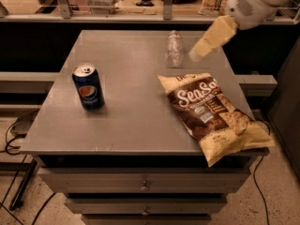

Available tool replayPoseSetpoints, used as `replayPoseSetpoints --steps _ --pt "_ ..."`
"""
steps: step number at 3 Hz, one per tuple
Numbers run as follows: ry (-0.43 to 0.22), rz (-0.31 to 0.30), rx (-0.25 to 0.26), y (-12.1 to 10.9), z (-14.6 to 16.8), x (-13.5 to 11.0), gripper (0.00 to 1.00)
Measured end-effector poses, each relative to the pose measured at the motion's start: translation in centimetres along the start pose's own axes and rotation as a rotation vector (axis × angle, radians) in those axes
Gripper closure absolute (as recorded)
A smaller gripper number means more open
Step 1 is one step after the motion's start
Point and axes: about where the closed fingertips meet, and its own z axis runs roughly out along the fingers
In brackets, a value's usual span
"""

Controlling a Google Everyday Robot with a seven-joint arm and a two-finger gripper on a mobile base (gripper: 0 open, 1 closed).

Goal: Place water bottle upright

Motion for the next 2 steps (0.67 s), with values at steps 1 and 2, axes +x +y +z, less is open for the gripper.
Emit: replayPoseSetpoints --steps 1,2 --pt "0.007 -0.007 -0.026 0.8 3.2 -3.7 0.0" --pt "0.011 0.025 -0.035 0.5 6.0 -6.7 0.0"
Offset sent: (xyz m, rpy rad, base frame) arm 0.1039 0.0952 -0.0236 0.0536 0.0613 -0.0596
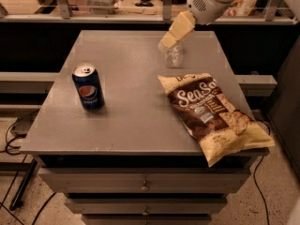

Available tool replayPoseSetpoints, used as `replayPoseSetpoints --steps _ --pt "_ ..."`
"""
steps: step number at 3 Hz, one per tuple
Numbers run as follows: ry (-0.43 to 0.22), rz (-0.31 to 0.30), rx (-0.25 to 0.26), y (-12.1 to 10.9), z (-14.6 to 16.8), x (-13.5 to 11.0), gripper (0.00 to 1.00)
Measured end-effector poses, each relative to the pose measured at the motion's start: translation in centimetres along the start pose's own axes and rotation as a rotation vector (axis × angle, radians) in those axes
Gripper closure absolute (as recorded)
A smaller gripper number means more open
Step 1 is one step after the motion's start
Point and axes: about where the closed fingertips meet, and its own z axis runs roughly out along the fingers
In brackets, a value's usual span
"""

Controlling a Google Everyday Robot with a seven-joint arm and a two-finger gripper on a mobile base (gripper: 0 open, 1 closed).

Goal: Place water bottle upright

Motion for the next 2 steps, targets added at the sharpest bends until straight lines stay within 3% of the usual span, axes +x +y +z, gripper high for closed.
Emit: replayPoseSetpoints --steps 1,2 --pt "-0.038 0.075 -0.011 -1.92 1.98 -2.18 0.0" --pt "-0.051 0.089 -0.012 -2.45 2.27 -2.73 0.0"
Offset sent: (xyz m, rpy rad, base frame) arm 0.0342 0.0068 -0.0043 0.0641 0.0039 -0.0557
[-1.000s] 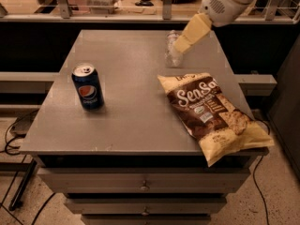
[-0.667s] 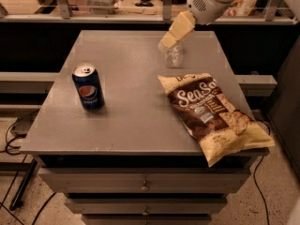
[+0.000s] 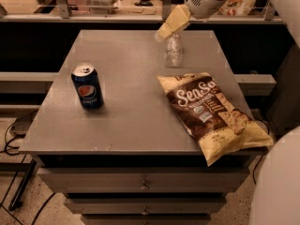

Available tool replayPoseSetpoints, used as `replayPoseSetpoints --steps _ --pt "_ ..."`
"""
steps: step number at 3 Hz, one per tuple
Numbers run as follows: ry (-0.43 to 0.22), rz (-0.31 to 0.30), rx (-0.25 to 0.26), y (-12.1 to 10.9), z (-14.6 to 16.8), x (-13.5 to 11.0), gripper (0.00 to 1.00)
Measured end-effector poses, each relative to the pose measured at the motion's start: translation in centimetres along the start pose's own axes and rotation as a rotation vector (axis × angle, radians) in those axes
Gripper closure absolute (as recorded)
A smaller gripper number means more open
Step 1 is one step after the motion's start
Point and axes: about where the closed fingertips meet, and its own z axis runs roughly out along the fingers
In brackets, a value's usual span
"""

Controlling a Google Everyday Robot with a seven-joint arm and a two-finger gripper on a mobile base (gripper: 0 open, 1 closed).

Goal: Place water bottle upright

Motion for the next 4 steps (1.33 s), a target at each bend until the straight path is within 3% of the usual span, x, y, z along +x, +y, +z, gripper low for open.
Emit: replayPoseSetpoints --steps 1,3,4 --pt "0.005 0.023 -0.005 -0.1 1.0 -0.2 0.0" --pt "-0.036 0.17 -0.023 -2.4 6.2 -2.6 0.0" --pt "-0.052 0.222 -0.008 -3.9 9.0 -4.0 0.0"
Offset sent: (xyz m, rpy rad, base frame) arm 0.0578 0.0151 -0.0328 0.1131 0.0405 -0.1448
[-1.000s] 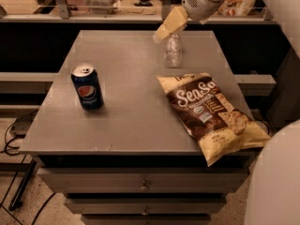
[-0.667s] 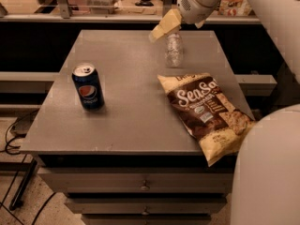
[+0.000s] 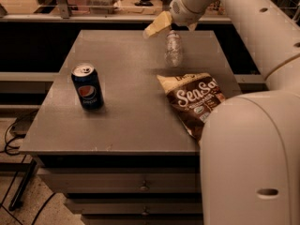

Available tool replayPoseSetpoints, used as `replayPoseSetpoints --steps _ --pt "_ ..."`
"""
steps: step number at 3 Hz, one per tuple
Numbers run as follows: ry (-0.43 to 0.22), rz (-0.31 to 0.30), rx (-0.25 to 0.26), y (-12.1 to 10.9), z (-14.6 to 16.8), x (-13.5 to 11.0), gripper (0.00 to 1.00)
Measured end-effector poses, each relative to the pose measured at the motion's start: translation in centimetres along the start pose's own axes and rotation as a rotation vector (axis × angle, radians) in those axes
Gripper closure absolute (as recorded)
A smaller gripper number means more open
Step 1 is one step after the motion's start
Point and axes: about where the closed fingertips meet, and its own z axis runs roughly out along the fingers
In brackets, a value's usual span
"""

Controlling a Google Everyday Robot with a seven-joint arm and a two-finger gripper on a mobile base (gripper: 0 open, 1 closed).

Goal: Place water bottle upright

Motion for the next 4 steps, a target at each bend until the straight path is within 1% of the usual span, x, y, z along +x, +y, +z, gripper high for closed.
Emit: replayPoseSetpoints --steps 1,2,3,4 --pt "-0.008 0.032 0.015 -1.3 2.4 -1.0 0.0" --pt "-0.006 0.057 0.02 -2.2 4.5 -1.4 0.0" --pt "0.022 0.093 0.021 -3.4 6.9 -0.8 0.0" --pt "0.042 0.117 0.021 -4.1 8.3 -0.2 0.0"
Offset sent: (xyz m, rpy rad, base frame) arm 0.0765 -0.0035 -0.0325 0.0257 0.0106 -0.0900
